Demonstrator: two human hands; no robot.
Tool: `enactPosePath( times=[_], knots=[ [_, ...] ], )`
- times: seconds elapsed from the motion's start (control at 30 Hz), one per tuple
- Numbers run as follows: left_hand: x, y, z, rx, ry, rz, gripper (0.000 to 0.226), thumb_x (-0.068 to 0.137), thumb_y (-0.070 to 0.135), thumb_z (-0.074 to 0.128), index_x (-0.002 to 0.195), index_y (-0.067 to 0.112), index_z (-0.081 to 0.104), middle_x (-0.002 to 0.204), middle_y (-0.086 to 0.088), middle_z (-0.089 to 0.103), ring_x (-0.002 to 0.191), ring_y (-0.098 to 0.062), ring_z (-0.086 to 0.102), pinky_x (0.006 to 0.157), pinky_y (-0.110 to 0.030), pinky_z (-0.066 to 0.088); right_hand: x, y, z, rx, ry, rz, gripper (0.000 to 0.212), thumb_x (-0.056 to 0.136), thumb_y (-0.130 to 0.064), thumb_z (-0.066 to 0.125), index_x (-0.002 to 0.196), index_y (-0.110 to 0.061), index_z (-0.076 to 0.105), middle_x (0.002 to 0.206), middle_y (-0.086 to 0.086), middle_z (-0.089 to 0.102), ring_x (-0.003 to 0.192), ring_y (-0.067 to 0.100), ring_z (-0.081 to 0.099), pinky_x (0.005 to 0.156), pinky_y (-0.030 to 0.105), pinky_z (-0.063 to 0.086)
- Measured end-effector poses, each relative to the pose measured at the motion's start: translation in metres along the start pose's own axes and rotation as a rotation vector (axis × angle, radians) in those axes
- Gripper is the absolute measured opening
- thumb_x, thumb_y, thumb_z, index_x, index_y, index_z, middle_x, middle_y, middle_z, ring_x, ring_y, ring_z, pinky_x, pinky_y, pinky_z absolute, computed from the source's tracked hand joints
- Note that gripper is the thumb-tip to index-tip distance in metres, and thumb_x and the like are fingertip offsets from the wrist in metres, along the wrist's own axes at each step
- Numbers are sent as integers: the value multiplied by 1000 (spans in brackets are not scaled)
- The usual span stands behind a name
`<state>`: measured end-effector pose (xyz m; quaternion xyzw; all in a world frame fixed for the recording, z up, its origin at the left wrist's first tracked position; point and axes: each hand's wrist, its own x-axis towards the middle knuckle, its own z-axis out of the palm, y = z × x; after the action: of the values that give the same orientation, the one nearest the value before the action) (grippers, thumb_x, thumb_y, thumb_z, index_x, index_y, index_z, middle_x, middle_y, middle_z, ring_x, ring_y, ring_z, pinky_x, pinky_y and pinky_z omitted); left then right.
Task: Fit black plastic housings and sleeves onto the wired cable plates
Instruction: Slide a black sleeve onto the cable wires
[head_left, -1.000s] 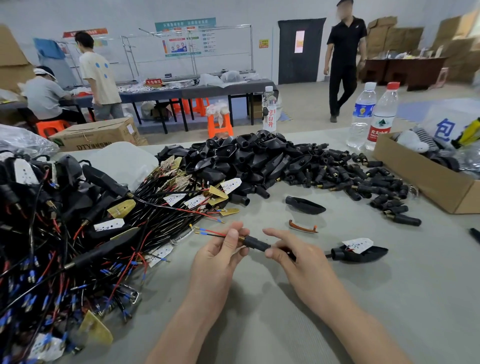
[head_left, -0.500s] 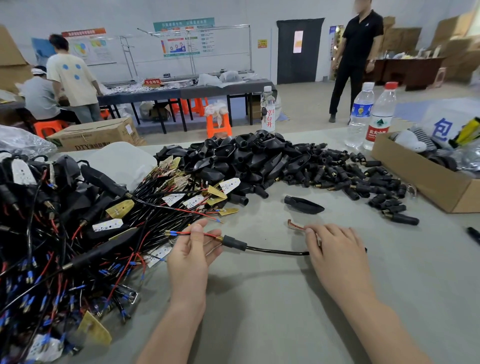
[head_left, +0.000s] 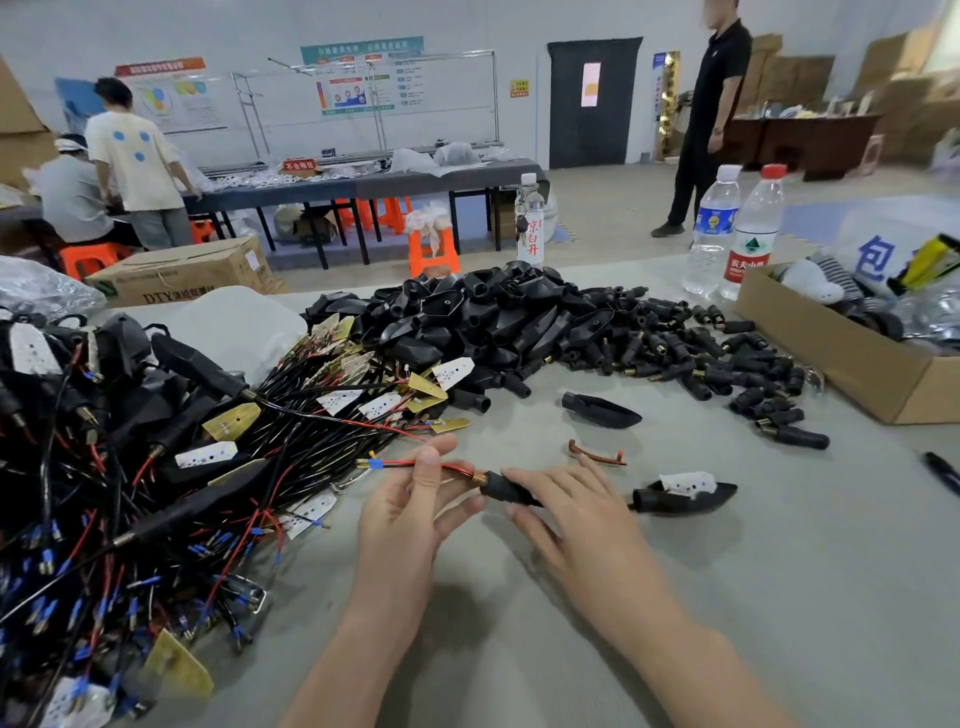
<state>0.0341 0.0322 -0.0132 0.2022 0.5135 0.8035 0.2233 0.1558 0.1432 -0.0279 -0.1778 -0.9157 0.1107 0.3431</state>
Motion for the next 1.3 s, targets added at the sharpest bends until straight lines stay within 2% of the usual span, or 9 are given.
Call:
enactPosePath(
  times=[0.17,0.37,0.73,0.8,0.9,0.97,1.07,1.2,1.3],
  knots=[
    [-2,0,0,96,1,77,28,92,41,55,102,25,76,88,-7,71,84,-19,69,71,-26,57,1,6,0,53,-7,61,17,92,-34,66,107,-28,69,95,-14,67,99,10,51,101,31,35],
    [4,7,-9,8,83,87,28,92,39,56,100,22,76,91,-6,70,77,-15,64,67,-26,57,2,14,-5,-2,-1,75,17,89,-29,72,105,-28,67,95,-16,65,102,12,55,116,33,20],
    [21,20,-35,-187,294,68,23,102,33,50,106,21,69,79,3,66,67,-9,60,60,-22,55,1,18,-5,20,-62,118,13,92,-32,67,104,-32,64,98,-20,61,111,12,52,120,34,15],
    [21,16,-32,-206,259,23,27,101,37,49,109,20,69,81,2,68,71,-10,63,66,-25,57,1,18,-4,54,-80,122,11,93,-31,66,103,-32,62,99,-22,58,111,9,49,121,33,15],
    [15,2,-17,-120,92,-136,30,98,39,54,114,17,67,96,-3,70,87,-14,67,79,-32,55,1,18,-4,102,-60,124,11,92,-29,67,101,-32,61,100,-22,58,114,6,43,117,21,11],
    [6,-9,-3,-10,-16,-209,30,93,36,61,112,14,67,99,-5,72,90,-17,70,77,-32,55,1,15,-3,124,-20,100,13,89,-24,71,97,-28,62,96,-19,59,105,4,42,111,24,22],
    [-6,-20,10,141,-136,-177,25,92,25,63,114,12,66,99,-9,75,90,-22,72,72,-28,57,0,12,1,173,-18,90,13,90,-23,69,99,-27,62,97,-18,58,101,3,42,105,30,32],
    [-7,-19,9,189,-111,-127,15,97,12,59,109,9,68,94,-12,76,87,-24,73,71,-26,58,-2,13,2,182,-21,77,18,91,-27,67,108,-28,61,105,-17,57,105,9,47,102,30,36],
    [-4,-18,8,129,-49,-141,16,98,13,58,110,5,65,93,-12,76,89,-26,74,72,-25,58,-2,19,-2,113,-16,100,33,88,-41,66,118,-29,60,113,-13,57,112,12,45,108,29,29]
  ],
)
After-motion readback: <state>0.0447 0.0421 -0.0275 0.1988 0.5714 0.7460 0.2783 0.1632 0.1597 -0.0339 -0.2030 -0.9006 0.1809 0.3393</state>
